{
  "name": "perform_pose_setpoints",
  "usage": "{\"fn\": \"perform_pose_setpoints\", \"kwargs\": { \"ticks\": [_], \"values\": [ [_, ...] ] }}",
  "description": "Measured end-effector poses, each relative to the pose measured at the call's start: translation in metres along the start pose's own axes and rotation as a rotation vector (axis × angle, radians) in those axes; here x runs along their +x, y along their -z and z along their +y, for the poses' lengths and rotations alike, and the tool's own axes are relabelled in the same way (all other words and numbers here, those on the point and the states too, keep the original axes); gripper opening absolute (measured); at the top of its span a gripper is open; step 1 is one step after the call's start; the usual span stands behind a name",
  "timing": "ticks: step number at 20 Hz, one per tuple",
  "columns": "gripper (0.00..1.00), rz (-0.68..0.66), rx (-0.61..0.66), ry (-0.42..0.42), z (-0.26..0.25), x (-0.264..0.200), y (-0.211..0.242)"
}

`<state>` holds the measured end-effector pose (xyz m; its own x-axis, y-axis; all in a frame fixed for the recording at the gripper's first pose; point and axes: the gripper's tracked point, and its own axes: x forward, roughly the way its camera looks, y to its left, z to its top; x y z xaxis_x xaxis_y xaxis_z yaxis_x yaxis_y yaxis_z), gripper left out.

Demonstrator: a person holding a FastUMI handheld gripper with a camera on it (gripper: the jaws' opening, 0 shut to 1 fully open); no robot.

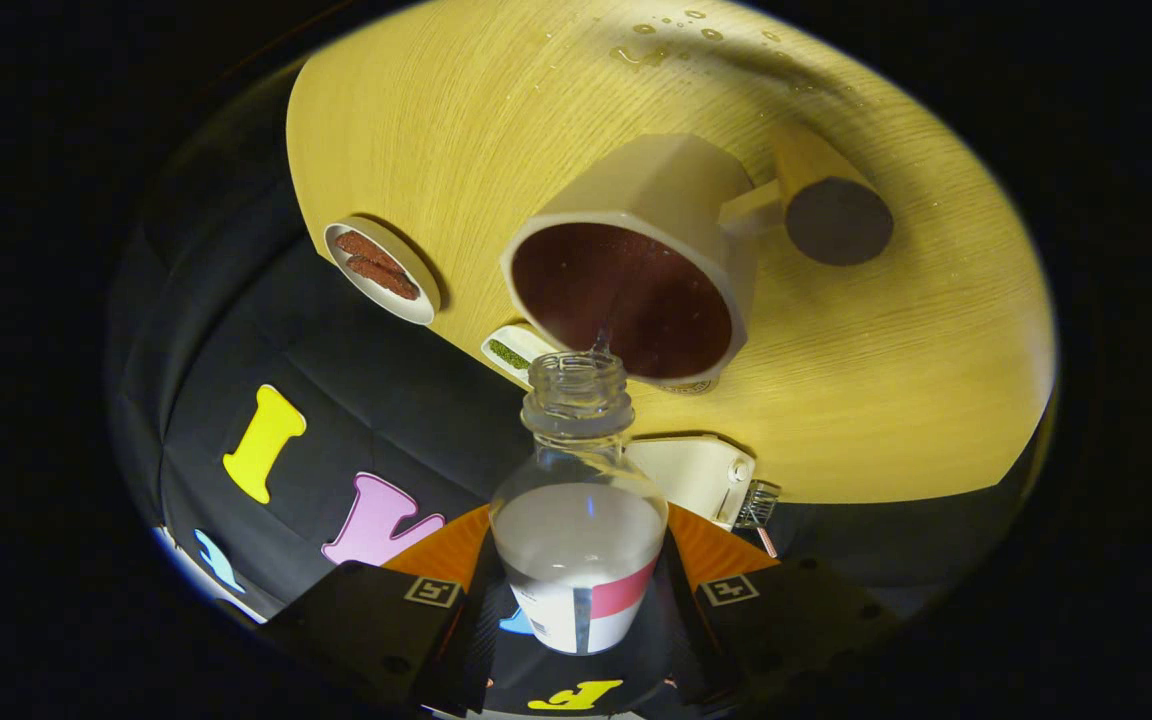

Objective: Take the bottle from table, then pour the juice into the cup, finally place the bottle on the coaster

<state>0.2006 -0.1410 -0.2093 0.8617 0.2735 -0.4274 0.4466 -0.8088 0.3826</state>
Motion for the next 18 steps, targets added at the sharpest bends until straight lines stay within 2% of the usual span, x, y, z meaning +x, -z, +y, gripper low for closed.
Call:
{"fn": "perform_pose_setpoints", "kwargs": {
  "ticks": [4,18],
  "values": [
    [0.71,0.029,0.016,0.033,-0.0014,-0.0006,0.0076],
    [0.72,0.025,0.058,0.03,0.0003,-0.0021,0.0008]
  ]
}}
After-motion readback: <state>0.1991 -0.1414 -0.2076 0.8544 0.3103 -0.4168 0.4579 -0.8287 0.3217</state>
